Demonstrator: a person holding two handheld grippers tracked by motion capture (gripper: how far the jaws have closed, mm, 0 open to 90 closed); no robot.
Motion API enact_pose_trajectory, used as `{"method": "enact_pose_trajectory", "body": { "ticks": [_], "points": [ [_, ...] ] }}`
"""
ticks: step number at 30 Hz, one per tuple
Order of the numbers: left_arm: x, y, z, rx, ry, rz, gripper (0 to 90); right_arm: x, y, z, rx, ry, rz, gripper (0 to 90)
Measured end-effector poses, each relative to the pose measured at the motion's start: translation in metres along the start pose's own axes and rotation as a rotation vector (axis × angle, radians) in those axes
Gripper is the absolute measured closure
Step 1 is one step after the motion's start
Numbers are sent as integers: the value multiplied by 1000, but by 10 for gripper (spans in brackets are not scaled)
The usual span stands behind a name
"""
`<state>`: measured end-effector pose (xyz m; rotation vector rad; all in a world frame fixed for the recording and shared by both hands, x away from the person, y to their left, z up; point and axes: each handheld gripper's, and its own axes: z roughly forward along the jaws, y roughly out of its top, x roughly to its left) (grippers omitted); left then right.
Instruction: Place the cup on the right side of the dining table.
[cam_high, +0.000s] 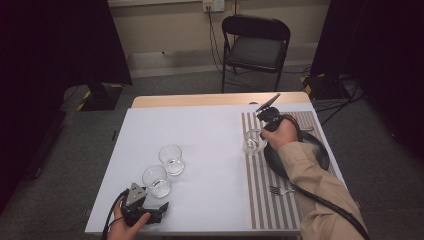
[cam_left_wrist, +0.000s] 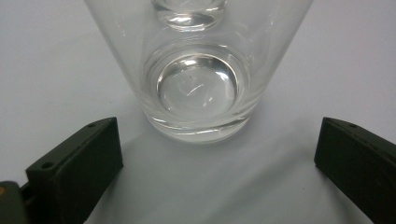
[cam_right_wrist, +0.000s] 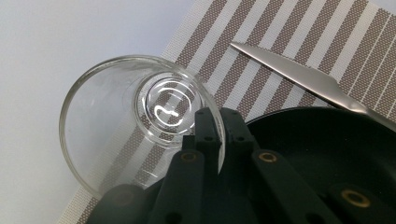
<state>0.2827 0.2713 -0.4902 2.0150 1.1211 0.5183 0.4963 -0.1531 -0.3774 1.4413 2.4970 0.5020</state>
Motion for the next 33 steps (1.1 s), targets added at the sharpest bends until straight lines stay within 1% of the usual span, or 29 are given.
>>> {"method": "enact_pose_trajectory", "body": {
  "ticks": [6, 12, 21, 22, 24, 25, 27, 28, 29, 30, 31, 33],
  "points": [
    [0, 0, 0, -2, 0, -1, 1, 0, -1, 0, -7, -6, 4, 867],
    [0, 0, 0, 0, 1, 1, 1, -1, -2, 1, -25, -1, 19, 864],
    [0, 0, 0, -1, 1, 2, 1, 0, -1, 2, -38, -8, 21, 844],
    [0, 0, 0, -1, 2, 1, 1, 0, -2, 3, -38, -14, 24, 814],
    [0, 0, 0, 0, 1, 1, 1, -1, -2, 4, -43, -30, 28, 784],
    [0, 0, 0, 0, 1, 1, 1, -1, -2, 4, -43, -30, 28, 784],
    [0, 0, 0, 0, 2, 2, 1, -3, -4, 5, -51, -34, 36, 732],
    [0, 0, 0, 0, 1, 2, 1, -5, -5, 5, -59, -24, 35, 699],
    [0, 0, 0, -1, 1, 1, 1, -6, -6, 6, -69, -7, 44, 636],
    [0, 0, 0, -2, 1, -1, 1, -6, -6, 6, -74, -1, 52, 595],
    [0, 0, 0, -1, 2, -1, 1, -6, -6, 7, -73, -6, 43, 565],
    [0, 0, 0, -1, 2, -1, 1, -6, -7, 7, -83, -5, 51, 487]
  ]
}}
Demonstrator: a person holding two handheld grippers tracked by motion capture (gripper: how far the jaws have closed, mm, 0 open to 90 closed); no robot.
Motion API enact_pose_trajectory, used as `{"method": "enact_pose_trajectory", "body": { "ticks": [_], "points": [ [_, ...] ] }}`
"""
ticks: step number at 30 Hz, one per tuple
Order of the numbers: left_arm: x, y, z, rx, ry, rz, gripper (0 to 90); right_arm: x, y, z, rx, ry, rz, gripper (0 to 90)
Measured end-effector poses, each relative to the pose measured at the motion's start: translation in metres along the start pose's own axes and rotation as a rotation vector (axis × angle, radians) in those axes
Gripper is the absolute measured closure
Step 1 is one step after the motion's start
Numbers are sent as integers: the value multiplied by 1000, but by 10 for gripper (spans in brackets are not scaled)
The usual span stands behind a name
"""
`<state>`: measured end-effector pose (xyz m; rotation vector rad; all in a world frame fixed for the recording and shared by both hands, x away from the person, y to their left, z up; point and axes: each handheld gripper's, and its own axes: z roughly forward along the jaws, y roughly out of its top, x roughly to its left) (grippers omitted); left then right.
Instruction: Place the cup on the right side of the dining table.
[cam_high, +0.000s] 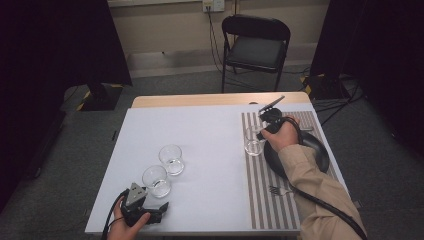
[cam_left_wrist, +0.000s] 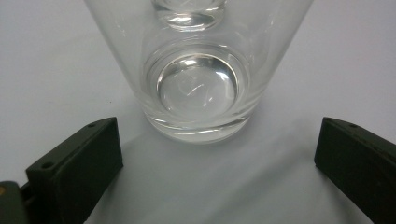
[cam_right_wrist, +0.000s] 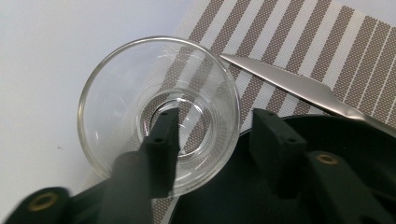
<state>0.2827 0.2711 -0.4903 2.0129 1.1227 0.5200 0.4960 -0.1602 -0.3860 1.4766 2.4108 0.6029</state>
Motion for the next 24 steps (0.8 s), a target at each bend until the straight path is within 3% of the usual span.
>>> {"method": "enact_pose_trajectory", "body": {
  "ticks": [1, 4, 9, 24],
  "points": [
    [0, 0, 0, 0, 0, 0, 1, 0, 0, 0, 0, 0, 0, 487],
    [0, 0, 0, 0, 0, 0, 1, 0, 1, -1, -24, 2, 5, 348],
    [0, 0, 0, 0, 0, 0, 1, 1, 2, -4, -38, 4, 9, 240],
    [0, 0, 0, 1, 0, 0, 1, 1, -1, -4, -28, 19, 18, 198]
  ]
}}
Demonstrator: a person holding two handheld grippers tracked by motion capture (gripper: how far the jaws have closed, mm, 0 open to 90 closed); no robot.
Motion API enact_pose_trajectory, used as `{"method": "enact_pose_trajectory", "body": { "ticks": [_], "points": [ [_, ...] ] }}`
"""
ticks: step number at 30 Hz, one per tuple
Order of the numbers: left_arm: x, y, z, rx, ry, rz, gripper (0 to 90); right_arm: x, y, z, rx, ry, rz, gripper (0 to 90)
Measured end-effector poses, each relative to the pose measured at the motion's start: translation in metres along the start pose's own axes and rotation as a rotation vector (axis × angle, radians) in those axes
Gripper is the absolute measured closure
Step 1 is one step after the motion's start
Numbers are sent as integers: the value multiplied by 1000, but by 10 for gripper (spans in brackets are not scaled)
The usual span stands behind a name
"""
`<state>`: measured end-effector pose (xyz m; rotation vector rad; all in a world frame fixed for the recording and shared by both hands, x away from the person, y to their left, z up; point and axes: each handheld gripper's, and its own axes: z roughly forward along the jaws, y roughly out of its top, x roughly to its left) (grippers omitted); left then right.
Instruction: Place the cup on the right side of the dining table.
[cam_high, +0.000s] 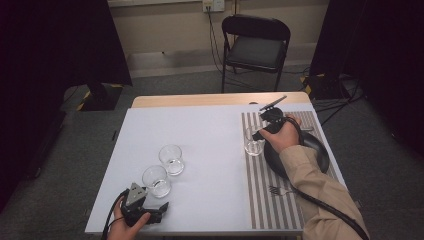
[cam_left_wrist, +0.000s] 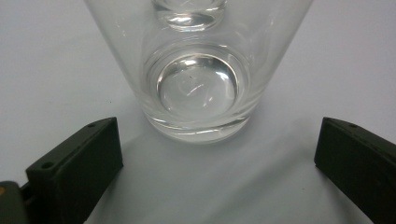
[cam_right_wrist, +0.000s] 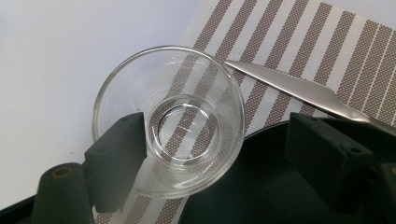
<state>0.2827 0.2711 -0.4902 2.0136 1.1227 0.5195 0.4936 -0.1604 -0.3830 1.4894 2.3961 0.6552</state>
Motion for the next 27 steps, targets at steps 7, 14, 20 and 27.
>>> {"method": "enact_pose_trajectory", "body": {
  "ticks": [7, 14, 20, 27],
  "points": [
    [0, 0, 0, 0, 0, 2, 1, 4, 1, -4, -2, 5, 4, 173],
    [0, 0, 0, 0, 0, 0, 1, 5, -1, -13, -19, 25, 0, 161],
    [0, 0, 0, 1, 0, 2, 1, 8, -3, -16, -14, 29, -9, 160],
    [0, 0, 0, -2, 1, -2, 1, 15, -4, -18, -22, 32, -22, 159]
  ]
}}
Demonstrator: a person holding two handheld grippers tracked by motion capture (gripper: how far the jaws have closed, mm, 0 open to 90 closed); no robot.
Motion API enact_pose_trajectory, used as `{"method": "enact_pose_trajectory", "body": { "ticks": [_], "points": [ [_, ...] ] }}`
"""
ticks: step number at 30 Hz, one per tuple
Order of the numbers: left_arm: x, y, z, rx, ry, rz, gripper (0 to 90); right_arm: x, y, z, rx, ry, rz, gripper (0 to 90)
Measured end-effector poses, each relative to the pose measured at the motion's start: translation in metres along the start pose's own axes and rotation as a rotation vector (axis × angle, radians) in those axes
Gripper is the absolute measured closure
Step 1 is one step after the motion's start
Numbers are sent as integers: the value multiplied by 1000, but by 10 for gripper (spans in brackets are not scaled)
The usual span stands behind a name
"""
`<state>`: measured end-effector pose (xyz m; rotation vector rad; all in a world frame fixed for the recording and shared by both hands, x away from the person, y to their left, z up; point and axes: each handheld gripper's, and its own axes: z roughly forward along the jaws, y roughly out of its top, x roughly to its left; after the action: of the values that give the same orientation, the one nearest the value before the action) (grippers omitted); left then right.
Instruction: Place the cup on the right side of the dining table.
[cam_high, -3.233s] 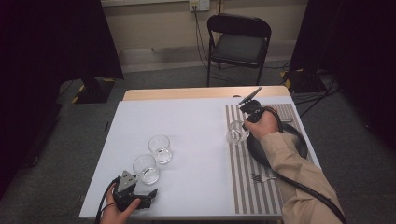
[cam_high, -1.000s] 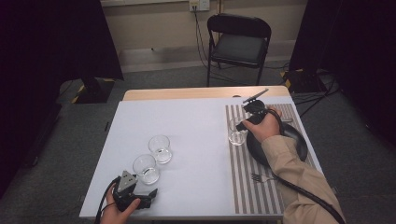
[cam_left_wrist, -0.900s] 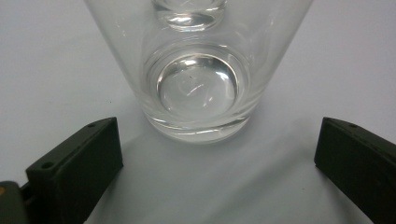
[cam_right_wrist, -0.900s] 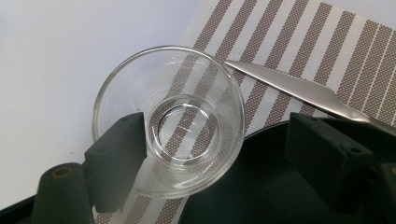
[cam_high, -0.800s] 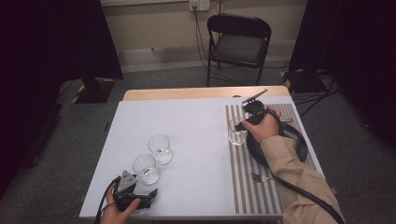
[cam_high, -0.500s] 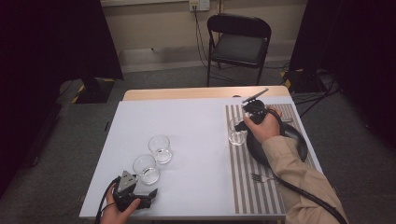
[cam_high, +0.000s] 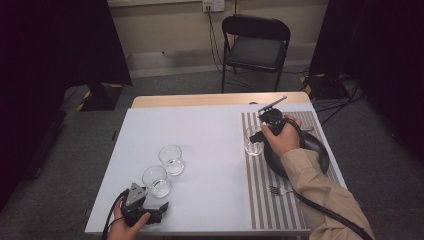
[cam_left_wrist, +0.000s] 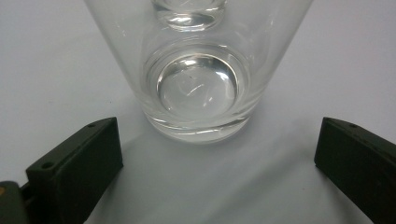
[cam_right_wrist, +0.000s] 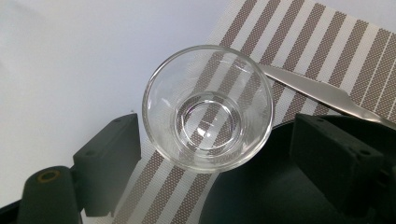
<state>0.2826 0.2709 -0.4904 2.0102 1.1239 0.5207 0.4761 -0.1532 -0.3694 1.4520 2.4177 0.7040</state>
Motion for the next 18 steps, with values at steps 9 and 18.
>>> {"method": "enact_pose_trajectory", "body": {
  "ticks": [9, 18],
  "points": [
    [0, 0, 0, 2, 0, 0, 1, 5, -2, -3, -1, 13, -10, 158],
    [0, 0, 0, 2, 0, 1, 1, 8, -5, -7, 1, 21, -19, 159]
  ]
}}
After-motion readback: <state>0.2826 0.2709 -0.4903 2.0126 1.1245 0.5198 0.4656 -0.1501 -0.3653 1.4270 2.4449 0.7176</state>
